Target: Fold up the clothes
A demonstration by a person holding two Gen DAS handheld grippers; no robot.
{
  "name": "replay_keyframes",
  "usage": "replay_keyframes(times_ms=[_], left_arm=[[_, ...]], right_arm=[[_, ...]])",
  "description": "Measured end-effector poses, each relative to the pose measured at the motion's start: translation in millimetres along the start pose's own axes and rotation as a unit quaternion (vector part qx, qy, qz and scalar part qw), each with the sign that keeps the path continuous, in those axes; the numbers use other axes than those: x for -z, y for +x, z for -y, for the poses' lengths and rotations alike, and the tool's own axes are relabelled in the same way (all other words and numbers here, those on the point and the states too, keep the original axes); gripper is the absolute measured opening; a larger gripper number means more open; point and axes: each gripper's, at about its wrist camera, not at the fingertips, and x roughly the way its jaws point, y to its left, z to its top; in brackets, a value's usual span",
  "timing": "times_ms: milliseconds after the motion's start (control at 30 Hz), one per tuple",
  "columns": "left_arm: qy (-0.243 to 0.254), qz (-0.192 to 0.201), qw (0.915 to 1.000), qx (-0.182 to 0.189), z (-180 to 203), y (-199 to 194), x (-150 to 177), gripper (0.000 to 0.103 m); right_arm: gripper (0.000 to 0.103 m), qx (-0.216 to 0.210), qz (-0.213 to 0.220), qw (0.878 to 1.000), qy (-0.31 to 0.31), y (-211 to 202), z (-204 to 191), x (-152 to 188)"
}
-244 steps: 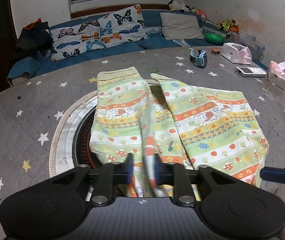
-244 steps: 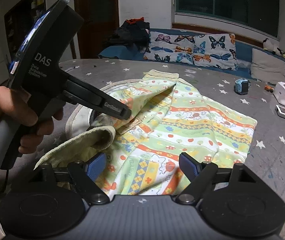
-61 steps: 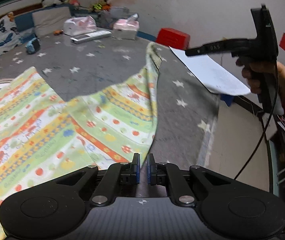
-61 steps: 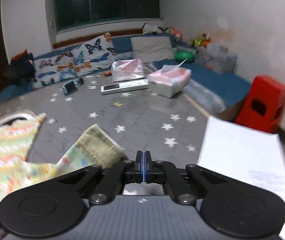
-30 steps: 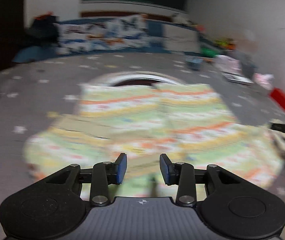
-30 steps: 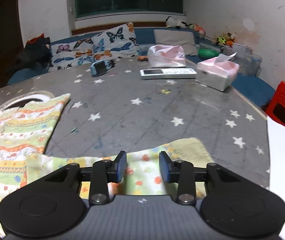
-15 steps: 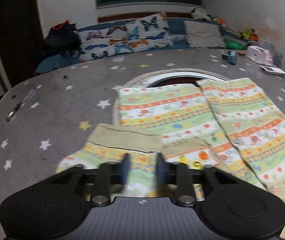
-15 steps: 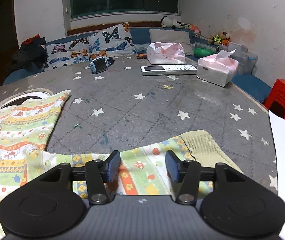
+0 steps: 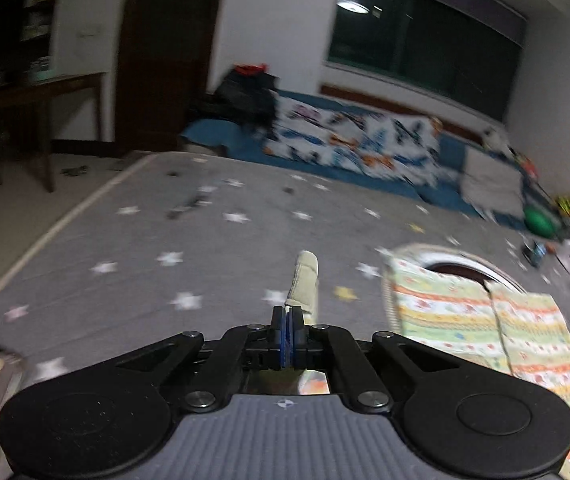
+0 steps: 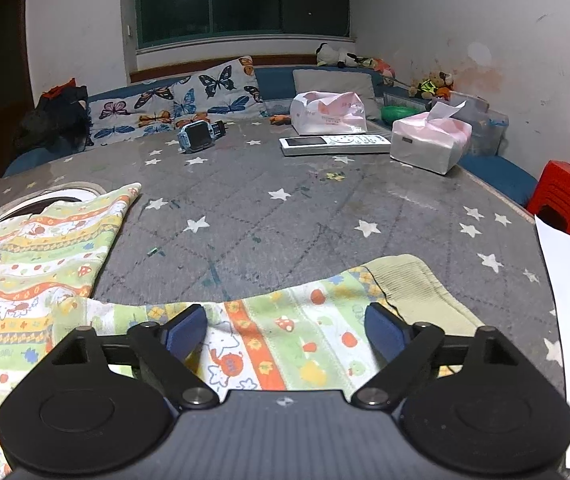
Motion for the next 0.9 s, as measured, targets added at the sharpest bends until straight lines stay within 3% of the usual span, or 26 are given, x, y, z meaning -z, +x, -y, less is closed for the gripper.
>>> replay_keyframes(times_ms=[167, 333, 433, 633, 800, 900], left_arm=[[-0.032, -0.009, 0.9984, -0.045, -40, -12, 14, 0.001], [-0.056, -0.028, 0.9945, -0.083, -64, -19, 35, 0.001], [-0.072, -0.058, 0.9910, -0.097, -76, -16, 46, 0.001], [-0.069, -0.051, 0.9953, -0.043, -59, -20, 35, 0.003], [-0.040, -0.068, 0.9967, 0.019, -22, 8, 23, 0.004], [-0.026, -0.084, 0.9956, 0.032, -5, 31, 23, 0.004]], right_arm=[[0.103, 0.003, -0.006, 1.000, -0.007, 2, -3, 1], [0.103, 0.003, -0.009, 1.000, -0.008, 2, -3, 2], [0.103, 0.004, -0.009, 1.000, -0.010, 2, -4, 2], [0.103, 0.002, -0.008, 1.000, -0.009, 2, -3, 2], [0.103, 0.003, -0.007, 1.000, -0.009, 3, -3, 3], [0.103, 0.002, -0.007, 1.000, -0.009, 3, -3, 3]])
